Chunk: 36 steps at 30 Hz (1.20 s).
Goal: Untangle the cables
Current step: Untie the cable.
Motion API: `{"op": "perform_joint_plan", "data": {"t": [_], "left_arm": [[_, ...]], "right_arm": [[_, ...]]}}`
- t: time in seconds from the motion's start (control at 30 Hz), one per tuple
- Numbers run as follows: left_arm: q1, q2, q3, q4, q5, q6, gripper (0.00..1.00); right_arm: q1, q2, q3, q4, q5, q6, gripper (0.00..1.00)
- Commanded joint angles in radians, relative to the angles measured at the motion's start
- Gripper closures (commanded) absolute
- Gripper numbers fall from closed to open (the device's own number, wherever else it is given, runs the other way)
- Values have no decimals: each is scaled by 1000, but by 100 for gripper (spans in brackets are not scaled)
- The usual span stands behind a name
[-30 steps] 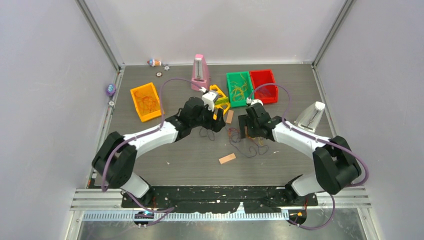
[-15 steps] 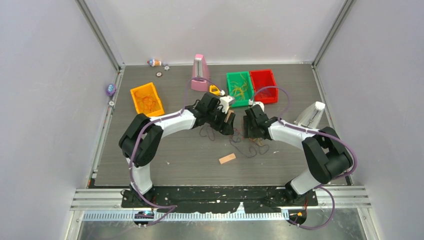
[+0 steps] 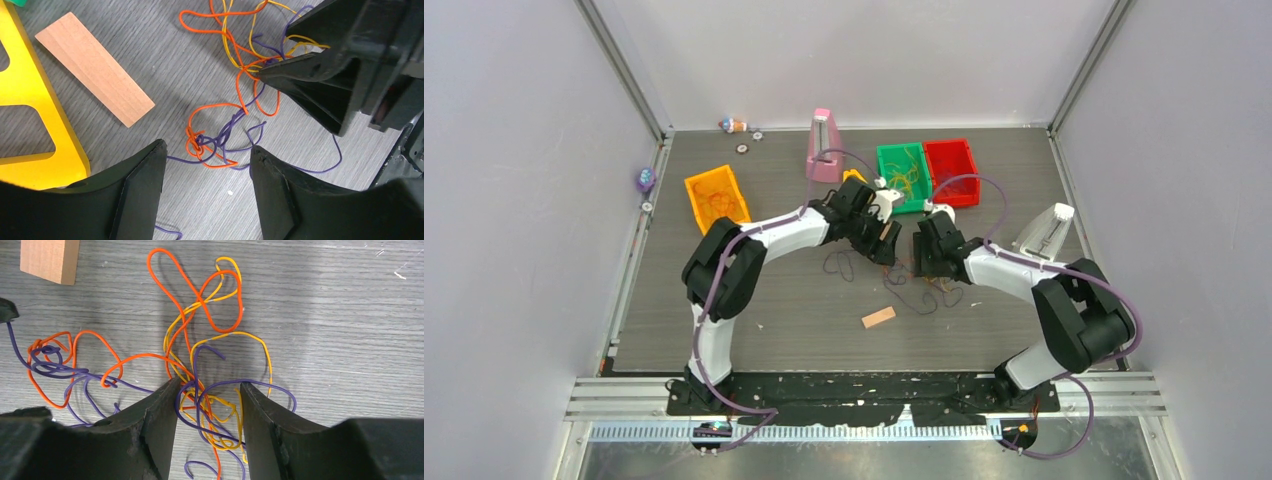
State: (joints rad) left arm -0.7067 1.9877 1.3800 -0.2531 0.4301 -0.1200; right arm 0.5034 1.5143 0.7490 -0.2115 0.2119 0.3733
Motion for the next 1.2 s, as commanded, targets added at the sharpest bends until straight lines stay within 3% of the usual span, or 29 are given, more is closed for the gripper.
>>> {"op": "perform_joint_plan", "data": {"t": [0.0,0.23,0.3,0.4,0.43,0.67,0.83,0.97,1.17], "left_arm": [[-2,42,66,-45,31,22,38],[-7,74,67,21,84,-34,49],[-7,74,49,72,113,-58,65],[-7,75,30,133,124,-88,98],[-7,77,31,134,124,-90,100],[3,-34,-66,191,31,-88,100],[103,-203,-294,440,5,-233,100],[216,-297,-508,675,-3,-427,100],[256,-469,-666,659,-235,-428,100]], "right_arm": [[-6,-51,-10,34,4,10,47],[-11,-49,-20,41,1,14,47],[-13,-43,-22,42,-1,17,47],[-14,-35,-24,46,-5,22,47],[-15,-35,-25,47,-5,24,47],[-42,-57,-48,35,11,49,46],[-101,-55,-39,-23,80,123,38],[-183,-77,-66,-48,88,187,39],[-242,-169,-110,-131,284,330,43]]}}
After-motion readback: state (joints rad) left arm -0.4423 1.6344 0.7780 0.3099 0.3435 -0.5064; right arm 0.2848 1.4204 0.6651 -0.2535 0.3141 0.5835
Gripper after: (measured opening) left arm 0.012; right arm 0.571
